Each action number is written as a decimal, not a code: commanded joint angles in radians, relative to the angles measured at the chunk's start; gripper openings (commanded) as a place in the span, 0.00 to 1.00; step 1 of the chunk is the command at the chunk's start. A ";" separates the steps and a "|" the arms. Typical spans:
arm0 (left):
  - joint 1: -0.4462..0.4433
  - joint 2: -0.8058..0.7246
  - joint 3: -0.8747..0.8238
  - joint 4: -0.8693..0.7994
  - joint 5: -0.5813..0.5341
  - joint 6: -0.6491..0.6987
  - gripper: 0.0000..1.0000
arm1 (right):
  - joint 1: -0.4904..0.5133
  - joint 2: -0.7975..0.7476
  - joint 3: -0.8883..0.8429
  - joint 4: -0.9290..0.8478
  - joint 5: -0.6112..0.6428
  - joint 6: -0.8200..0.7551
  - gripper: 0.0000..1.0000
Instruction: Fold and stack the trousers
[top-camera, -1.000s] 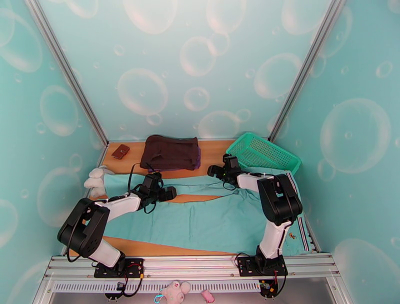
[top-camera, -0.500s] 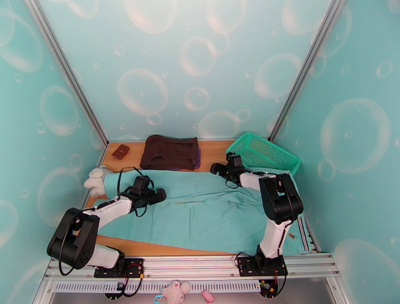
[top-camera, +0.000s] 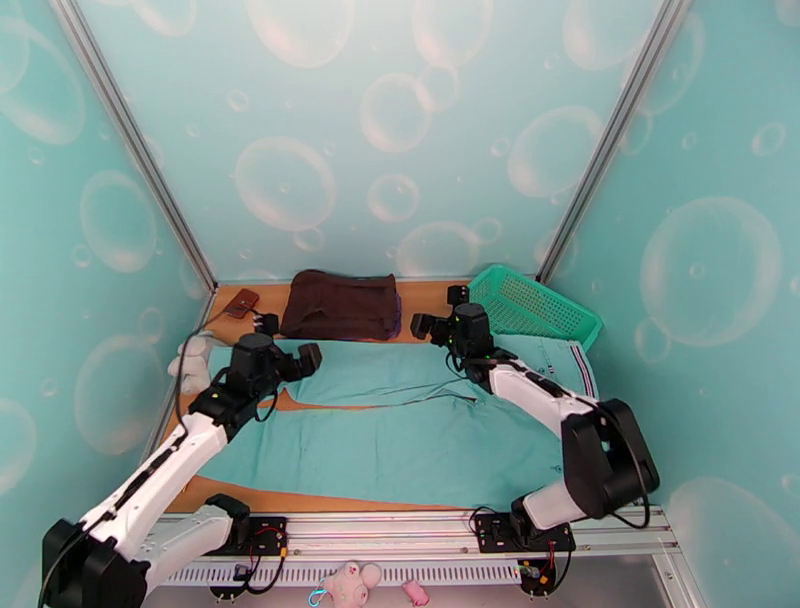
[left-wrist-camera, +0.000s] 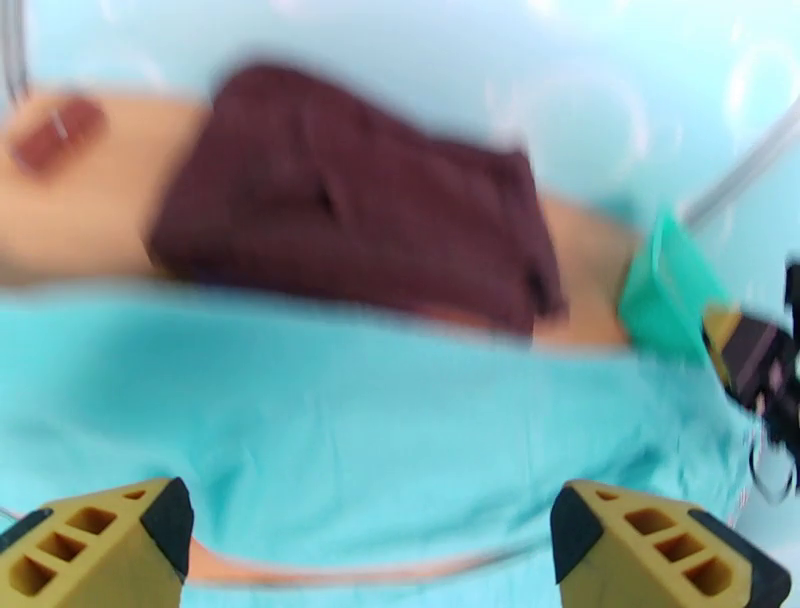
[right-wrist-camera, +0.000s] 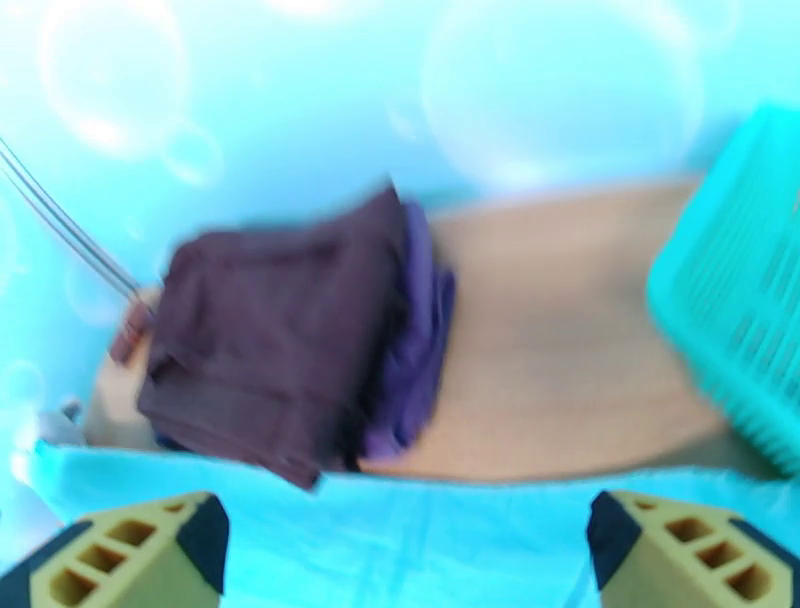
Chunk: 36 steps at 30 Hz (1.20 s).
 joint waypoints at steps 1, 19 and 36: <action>0.148 0.138 0.098 -0.077 -0.106 0.113 0.98 | -0.048 -0.037 -0.048 -0.049 0.004 -0.033 0.99; 0.376 0.829 0.695 -0.610 -0.251 0.126 0.50 | -0.178 0.010 -0.154 -0.044 -0.218 -0.031 0.99; 0.362 0.876 0.666 -0.613 -0.230 0.191 0.33 | -0.206 0.005 -0.152 -0.054 -0.258 -0.029 0.99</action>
